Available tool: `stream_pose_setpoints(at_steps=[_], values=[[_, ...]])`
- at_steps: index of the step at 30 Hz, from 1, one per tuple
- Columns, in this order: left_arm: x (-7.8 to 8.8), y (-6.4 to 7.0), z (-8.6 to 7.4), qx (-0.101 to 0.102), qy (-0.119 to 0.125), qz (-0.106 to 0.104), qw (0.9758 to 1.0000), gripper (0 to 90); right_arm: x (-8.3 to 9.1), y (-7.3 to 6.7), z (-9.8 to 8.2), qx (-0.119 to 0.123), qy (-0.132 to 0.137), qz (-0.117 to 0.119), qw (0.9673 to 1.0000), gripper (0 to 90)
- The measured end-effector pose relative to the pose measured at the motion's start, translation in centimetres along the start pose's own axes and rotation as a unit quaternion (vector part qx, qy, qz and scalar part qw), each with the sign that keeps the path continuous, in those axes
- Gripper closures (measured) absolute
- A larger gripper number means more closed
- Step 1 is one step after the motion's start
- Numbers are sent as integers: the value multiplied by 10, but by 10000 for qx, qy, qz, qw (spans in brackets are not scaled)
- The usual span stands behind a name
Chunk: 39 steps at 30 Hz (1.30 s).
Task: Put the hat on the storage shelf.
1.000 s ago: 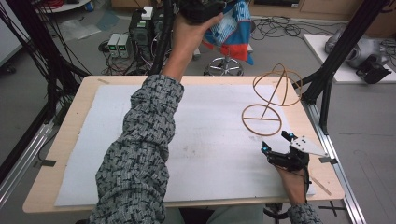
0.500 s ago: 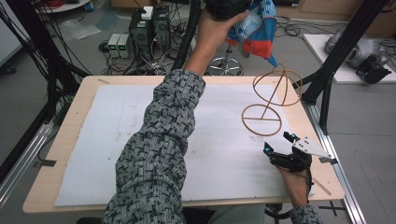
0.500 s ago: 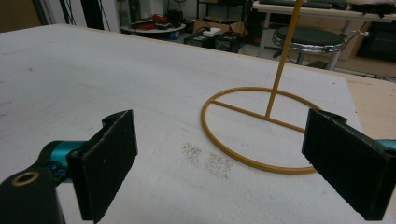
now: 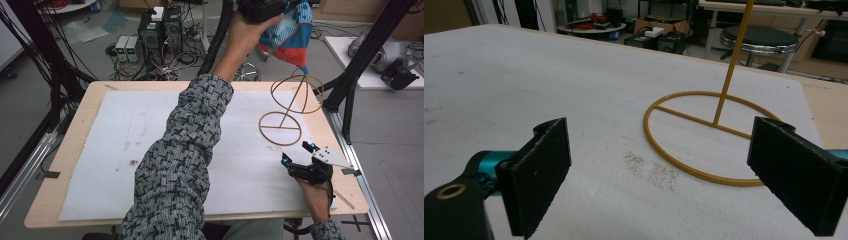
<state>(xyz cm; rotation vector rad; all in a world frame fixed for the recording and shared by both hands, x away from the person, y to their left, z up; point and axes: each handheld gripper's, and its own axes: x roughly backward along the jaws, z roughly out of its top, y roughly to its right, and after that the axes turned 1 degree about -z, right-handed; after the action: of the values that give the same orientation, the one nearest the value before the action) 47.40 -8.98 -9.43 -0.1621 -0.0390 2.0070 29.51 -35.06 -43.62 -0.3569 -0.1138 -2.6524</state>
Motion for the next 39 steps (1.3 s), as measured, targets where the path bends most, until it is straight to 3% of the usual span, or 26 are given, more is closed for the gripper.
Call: stream_pose_setpoints(at_steps=[11, 16, 24, 39], values=[[-17, 12, -12, -114, -347, -247, 9990, 896, -1, 0, 0, -14, -5, 27, 10000, 95], [-25, 16, -24, -244, -794, -343, 9960, 896, -1, 0, 0, -14, 2, 26, 10000, 95], [-33, 22, -43, -291, -1269, -506, 9902, 896, -1, 0, 0, -21, -29, 33, 10000, 95], [-36, 23, -69, -235, -1812, -608, 9813, 896, -3, 0, 0, 4, -27, 58, 10000, 95]])
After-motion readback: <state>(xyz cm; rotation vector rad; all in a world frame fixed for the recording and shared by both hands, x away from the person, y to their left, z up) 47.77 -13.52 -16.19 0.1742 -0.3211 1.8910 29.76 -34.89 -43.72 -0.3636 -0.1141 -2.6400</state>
